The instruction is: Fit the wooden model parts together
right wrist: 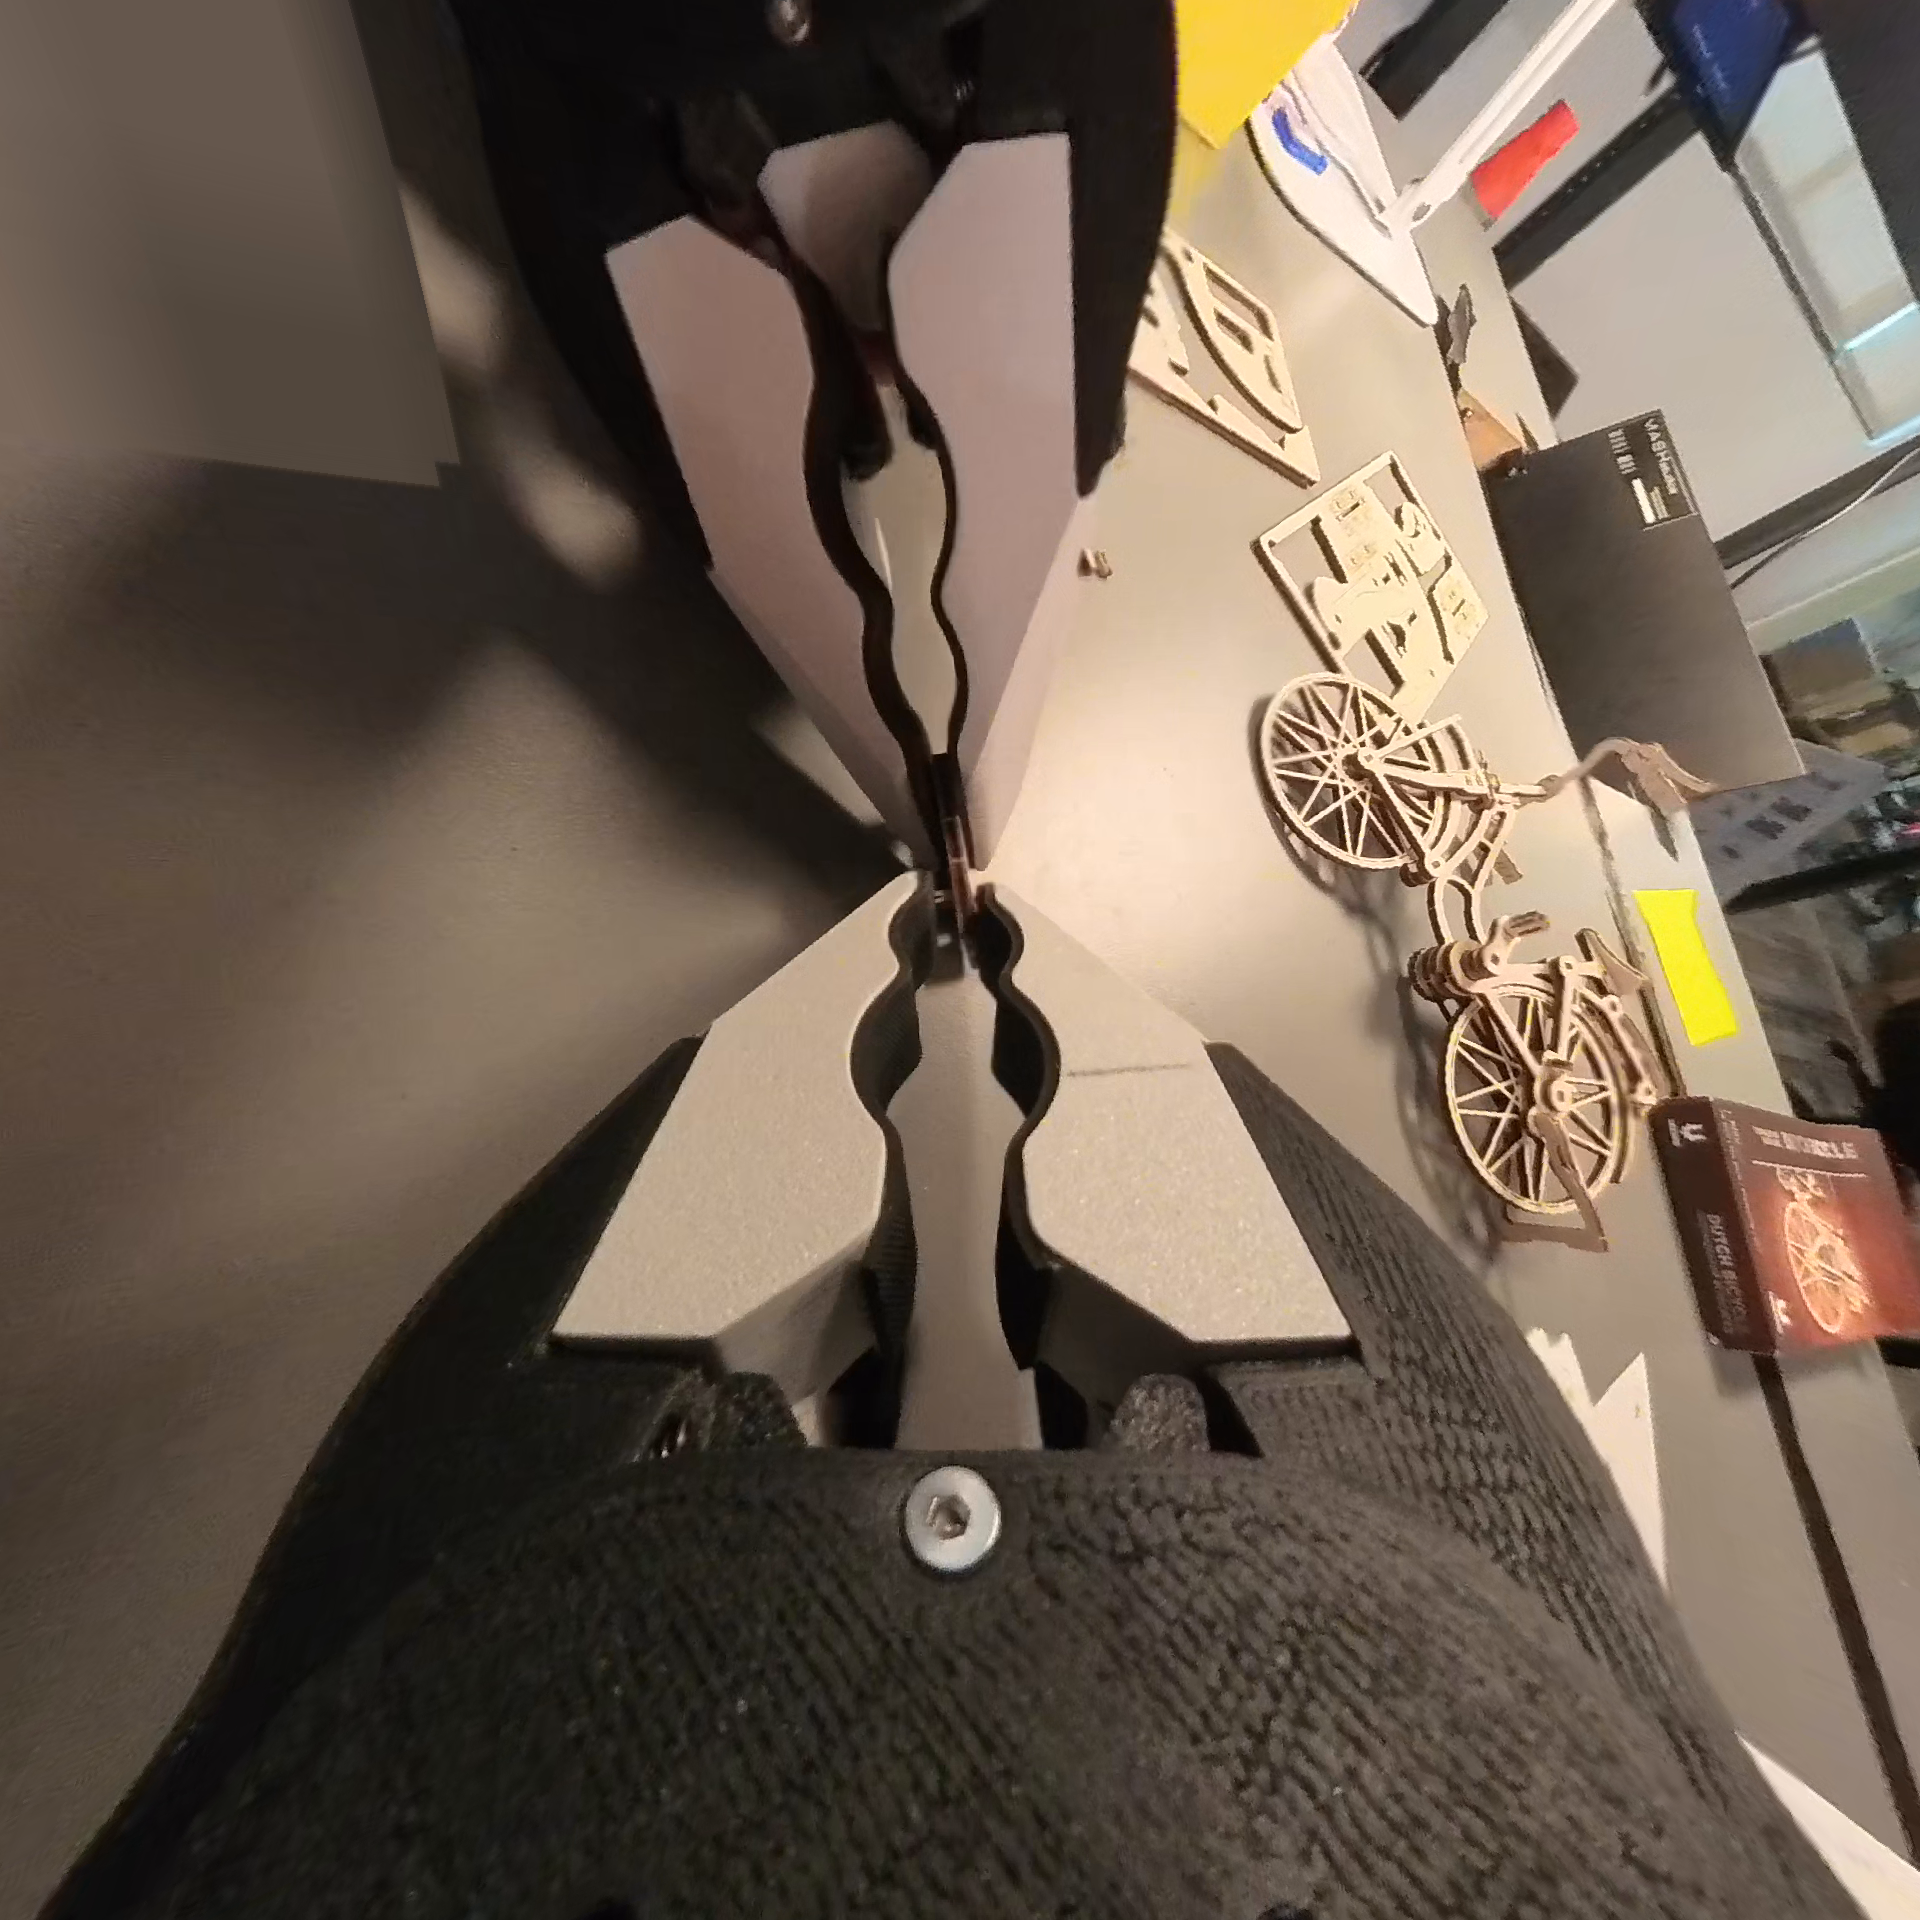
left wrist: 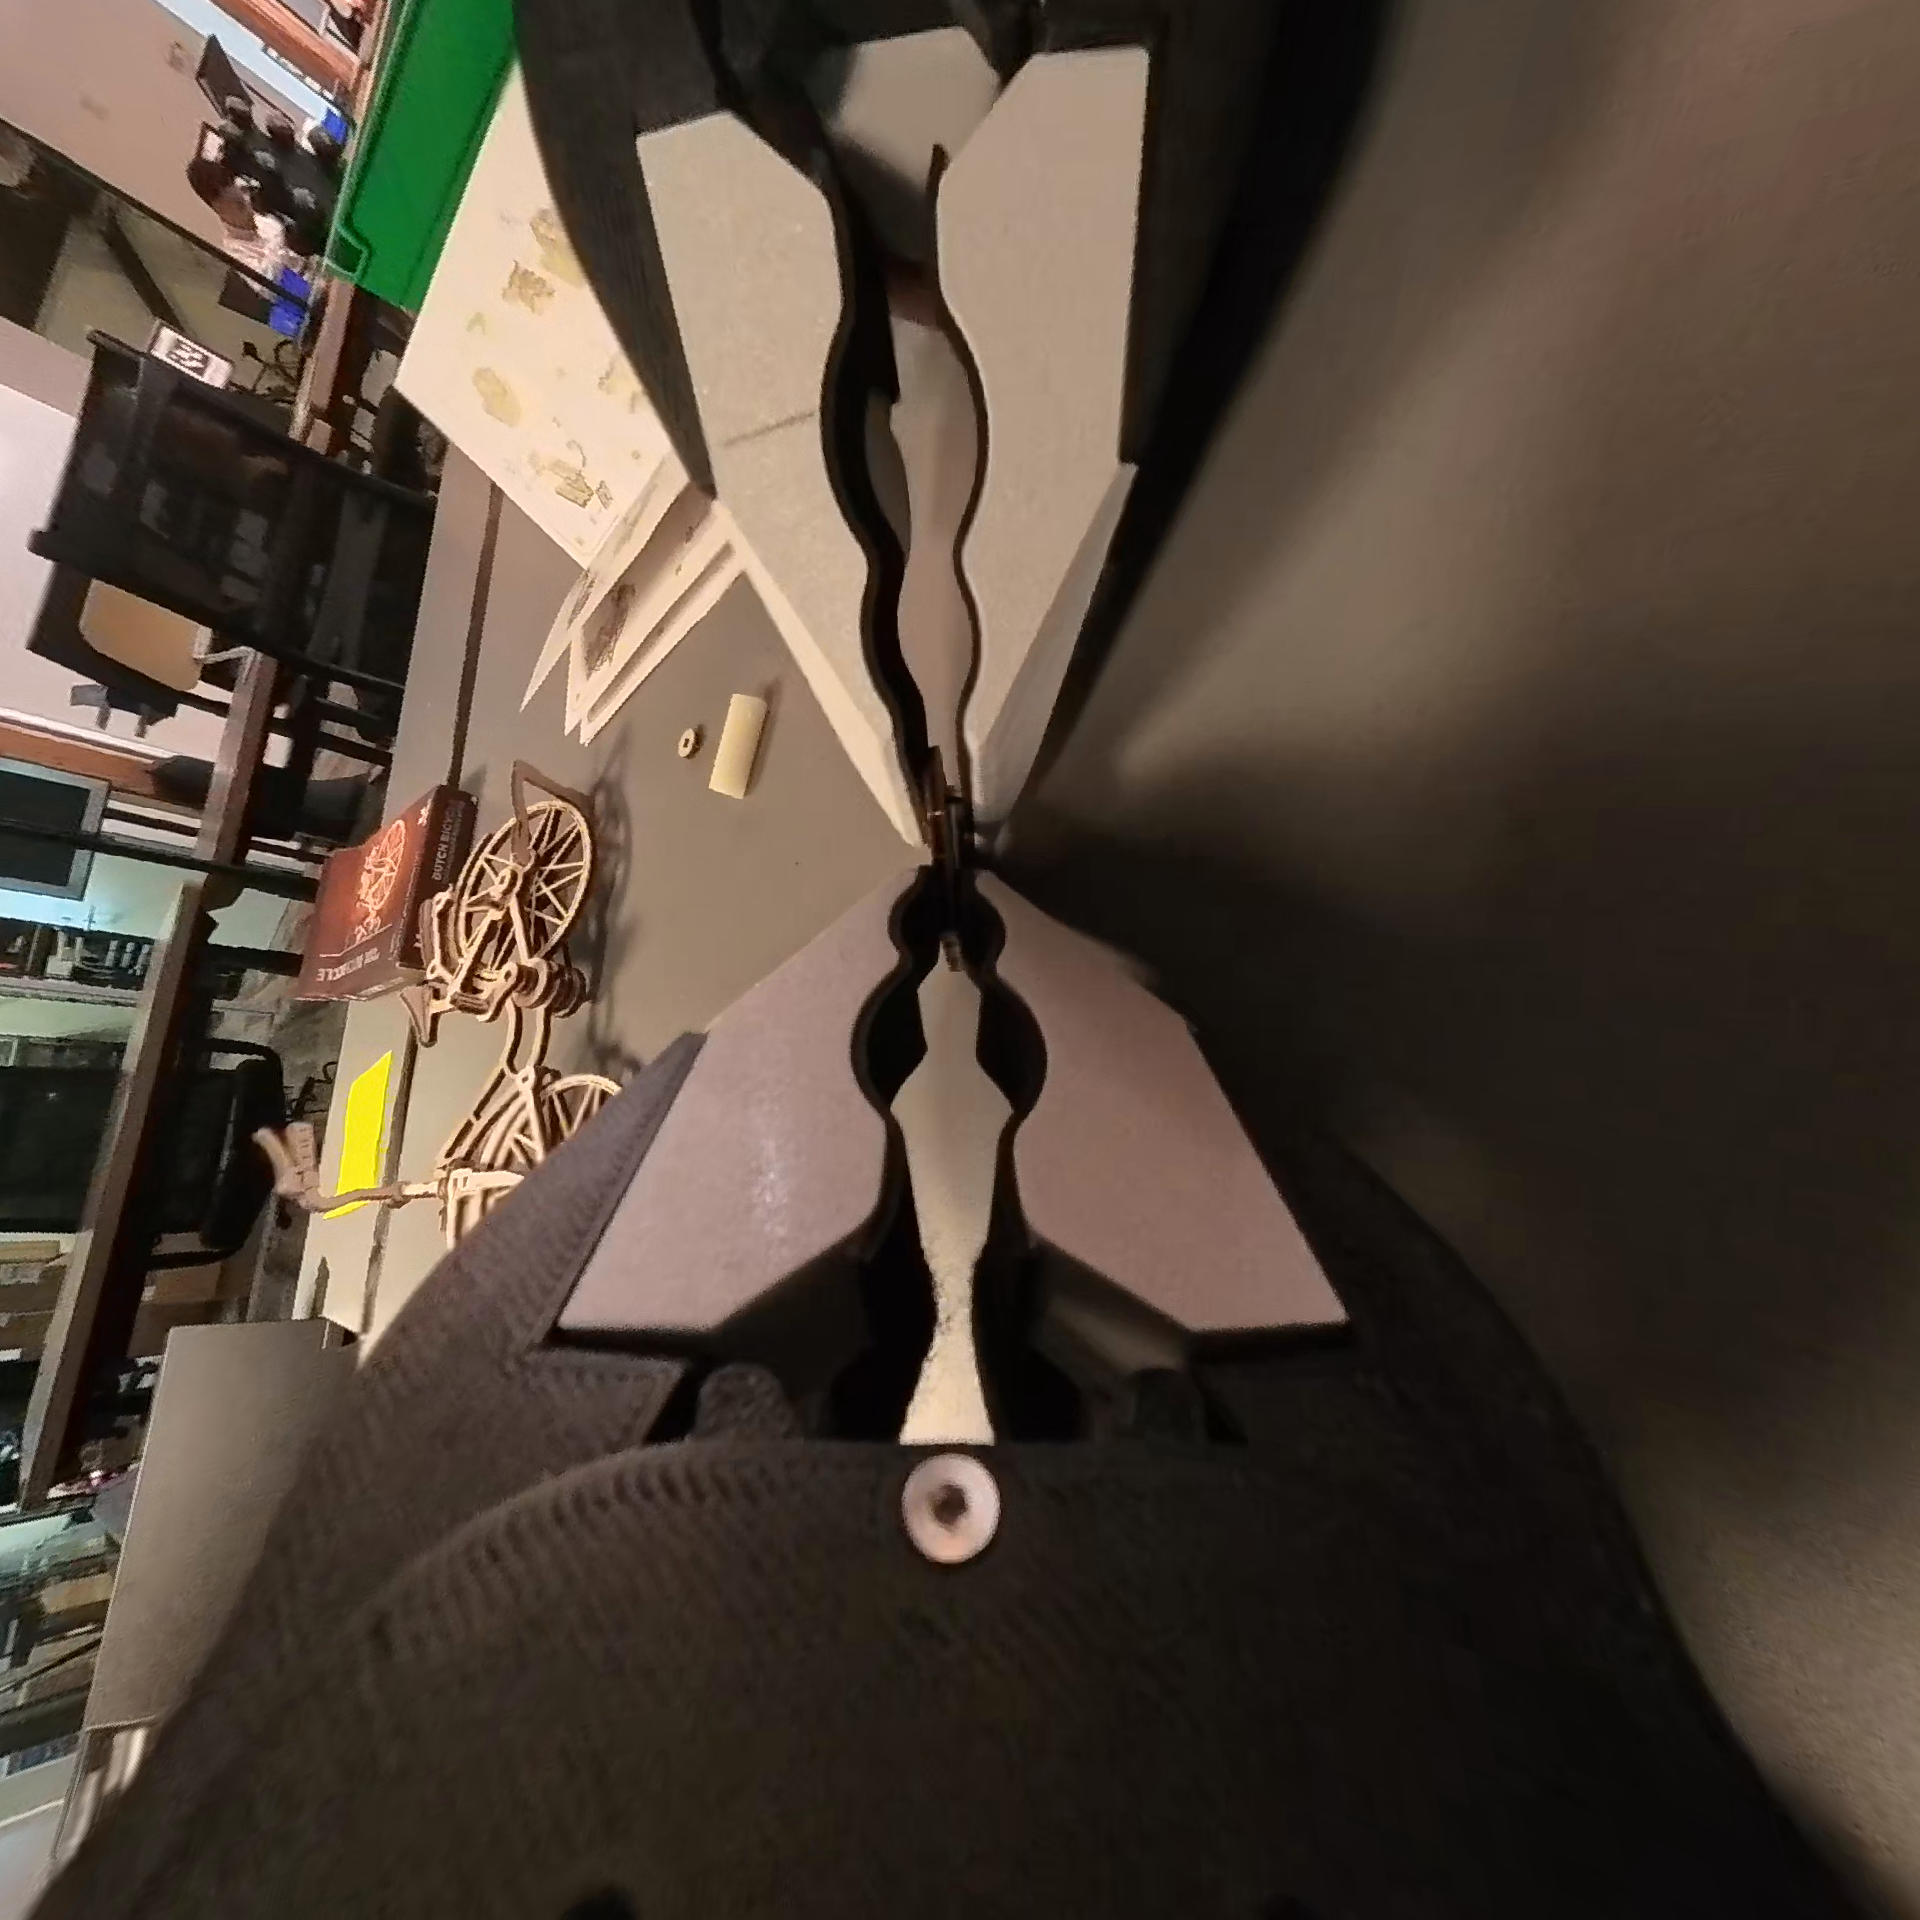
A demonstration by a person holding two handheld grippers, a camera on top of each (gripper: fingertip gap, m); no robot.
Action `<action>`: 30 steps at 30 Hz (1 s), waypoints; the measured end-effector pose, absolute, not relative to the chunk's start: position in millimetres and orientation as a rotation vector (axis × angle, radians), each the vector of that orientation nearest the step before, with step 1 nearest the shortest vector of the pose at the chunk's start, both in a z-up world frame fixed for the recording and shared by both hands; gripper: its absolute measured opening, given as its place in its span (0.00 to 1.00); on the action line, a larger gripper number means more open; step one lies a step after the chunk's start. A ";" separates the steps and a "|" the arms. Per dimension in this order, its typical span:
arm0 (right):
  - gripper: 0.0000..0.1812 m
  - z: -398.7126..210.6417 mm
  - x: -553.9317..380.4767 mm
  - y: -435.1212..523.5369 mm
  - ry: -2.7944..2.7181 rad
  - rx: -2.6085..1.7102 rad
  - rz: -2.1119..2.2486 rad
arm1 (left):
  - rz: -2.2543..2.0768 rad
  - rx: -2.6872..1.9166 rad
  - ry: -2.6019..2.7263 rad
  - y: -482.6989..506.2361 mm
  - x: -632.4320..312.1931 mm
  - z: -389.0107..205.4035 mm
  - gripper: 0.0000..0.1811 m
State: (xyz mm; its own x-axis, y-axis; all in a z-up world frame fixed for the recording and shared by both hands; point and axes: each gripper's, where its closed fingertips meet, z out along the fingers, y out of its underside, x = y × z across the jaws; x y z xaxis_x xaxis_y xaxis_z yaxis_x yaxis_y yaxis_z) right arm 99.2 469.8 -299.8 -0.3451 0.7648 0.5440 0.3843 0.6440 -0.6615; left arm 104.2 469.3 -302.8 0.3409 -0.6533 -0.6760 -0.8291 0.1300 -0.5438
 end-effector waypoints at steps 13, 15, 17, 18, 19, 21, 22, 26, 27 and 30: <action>0.18 -258.3 91.4 496.0 -1.655 -0.934 0.628 | 0.087 -1.480 0.501 486.3 3.4 -190.3 0.00; 0.17 -251.5 84.1 498.8 -1.611 -0.915 0.613 | 0.064 -1.409 0.355 480.5 -19.9 -171.5 0.01; 0.15 -240.8 73.7 495.6 -1.562 -0.865 0.626 | -0.079 -1.357 0.315 475.3 -21.1 -163.4 0.01; 0.14 -235.6 67.6 493.5 -1.540 -0.838 0.637 | -0.163 -1.348 0.294 474.3 -20.5 -162.0 0.01; 0.13 -231.4 61.0 491.3 -1.525 -0.813 0.650 | -0.230 -1.344 0.259 474.4 -21.8 -161.9 0.01; 0.13 -225.7 46.1 486.0 -1.512 -0.767 0.688 | -0.348 -1.334 0.217 473.8 -21.8 -162.5 0.00; 0.12 -223.7 38.5 482.8 -1.513 -0.743 0.713 | -0.404 -1.331 0.200 473.6 -21.3 -162.5 0.01; 0.12 -221.5 15.7 473.4 -1.536 -0.696 0.790 | -0.599 -1.306 0.133 472.4 -21.1 -161.1 0.01; 0.12 -220.8 15.4 470.7 -1.539 -0.694 0.810 | -0.616 -1.311 0.114 474.1 -23.6 -163.6 0.01; 0.11 -216.2 23.9 468.8 -1.514 -0.690 0.829 | -0.668 -1.331 0.093 477.8 -25.9 -170.5 0.01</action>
State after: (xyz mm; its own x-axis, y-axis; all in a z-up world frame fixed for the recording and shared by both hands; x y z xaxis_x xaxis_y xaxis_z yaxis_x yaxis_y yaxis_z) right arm 23.9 468.8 -216.2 -0.1076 0.8159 0.5681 -0.0392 0.5675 -0.8224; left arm -25.9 477.8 -170.5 0.8116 -0.4979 0.3055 0.3949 0.0823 -0.9150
